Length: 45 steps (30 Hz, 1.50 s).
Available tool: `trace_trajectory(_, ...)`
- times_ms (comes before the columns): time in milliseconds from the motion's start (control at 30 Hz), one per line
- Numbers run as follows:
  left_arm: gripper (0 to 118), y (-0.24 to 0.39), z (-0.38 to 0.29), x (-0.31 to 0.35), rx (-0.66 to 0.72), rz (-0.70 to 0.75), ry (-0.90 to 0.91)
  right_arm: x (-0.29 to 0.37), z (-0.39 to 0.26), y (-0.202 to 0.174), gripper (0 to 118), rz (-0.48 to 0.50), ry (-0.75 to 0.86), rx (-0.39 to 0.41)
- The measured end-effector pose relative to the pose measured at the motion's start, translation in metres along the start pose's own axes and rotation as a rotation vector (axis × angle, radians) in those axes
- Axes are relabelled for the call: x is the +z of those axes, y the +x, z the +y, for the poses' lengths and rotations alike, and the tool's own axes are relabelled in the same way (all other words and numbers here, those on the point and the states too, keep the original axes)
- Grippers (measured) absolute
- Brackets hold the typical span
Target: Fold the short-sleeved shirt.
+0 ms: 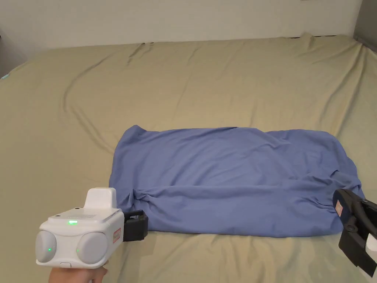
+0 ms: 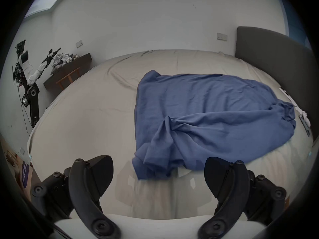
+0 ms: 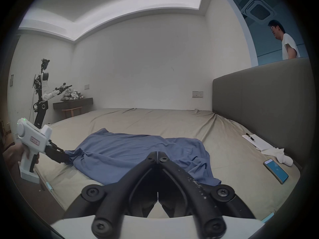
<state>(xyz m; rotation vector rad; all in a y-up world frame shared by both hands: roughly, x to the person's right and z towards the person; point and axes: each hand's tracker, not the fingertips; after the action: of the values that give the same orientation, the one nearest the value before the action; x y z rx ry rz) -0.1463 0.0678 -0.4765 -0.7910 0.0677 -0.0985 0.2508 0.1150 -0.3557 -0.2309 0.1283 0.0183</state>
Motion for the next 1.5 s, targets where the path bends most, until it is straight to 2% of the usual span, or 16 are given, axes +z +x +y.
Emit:
trace_trajectory(133, 108, -0.002, 0.006, -0.035, 0.006, -0.024, -0.044, -0.01, 0.001, 0.006, 2, -0.004, -0.009, 0.0)
trace_trajectory(200, 98, -0.002, 0.006, -0.047, -0.004, -0.024, -0.101, -0.013, 0.001, 0.009, 2, -0.013, -0.015, -0.001)
trace_trajectory(233, 79, -0.001, 0.006, -0.047, 0.004, -0.048, -0.116, -0.015, 0.001, 0.011, 2, -0.02, -0.021, 0.001)
trace_trajectory(300, 22, 0.0, 0.006, -0.037, 0.094, -0.15, -0.083, -0.016, -0.001, 0.014, 2, -0.032, -0.028, 0.005)
trace_trajectory(333, 9, 0.002, 0.009, -0.032, 0.089, -0.13, -0.07, -0.016, 0.0, 0.016, 2, -0.035, -0.031, 0.002)
trace_trajectory(467, 9, 0.023, 0.02, -0.018, -0.157, -0.06, -0.082, -0.018, -0.002, 0.018, 2, -0.046, -0.041, -0.012)
trace_trajectory(633, 9, 0.018, 0.025, -0.018, -0.024, -0.071, -0.11, -0.018, -0.006, 0.018, 2, -0.074, -0.061, -0.006)
trace_trajectory(667, 9, 0.017, 0.025, -0.017, -0.015, -0.075, -0.129, -0.018, -0.007, 0.021, 10, -0.081, -0.077, -0.021)
trace_trajectory(700, 9, 0.017, 0.026, -0.016, -0.019, -0.08, -0.122, -0.02, -0.009, 0.026, 39, -0.074, -0.109, -0.071)
trace_trajectory(767, 9, 0.019, 0.027, -0.014, -0.041, -0.077, -0.124, -0.028, -0.014, 0.036, 118, -0.091, -0.214, -0.119)
trace_trajectory(1100, 9, 0.028, 0.021, -0.022, -0.087, -0.058, -0.151, -0.108, -0.048, 0.129, 117, -0.151, -0.565, -0.134)
trace_trajectory(1200, 9, 0.028, 0.02, -0.023, -0.074, -0.064, -0.156, -0.134, -0.053, 0.134, 115, -0.159, -0.626, -0.073)
trace_trajectory(1267, 9, 0.026, 0.02, -0.026, -0.072, -0.071, -0.159, -0.146, -0.052, 0.136, 113, -0.126, -0.685, -0.115)
trace_trajectory(1367, 9, 0.023, 0.02, -0.027, -0.048, -0.087, -0.161, -0.159, -0.055, 0.139, 88, -0.121, -0.697, -0.06)
trace_trajectory(1467, 9, 0.018, 0.02, -0.024, -0.022, -0.108, -0.16, -0.14, -0.046, 0.127, 15, -0.025, -0.589, -0.069)
trace_trajectory(1500, 9, 0.016, 0.022, -0.023, -0.014, -0.115, -0.164, -0.137, -0.046, 0.124, 15, 0.024, -0.574, -0.072)
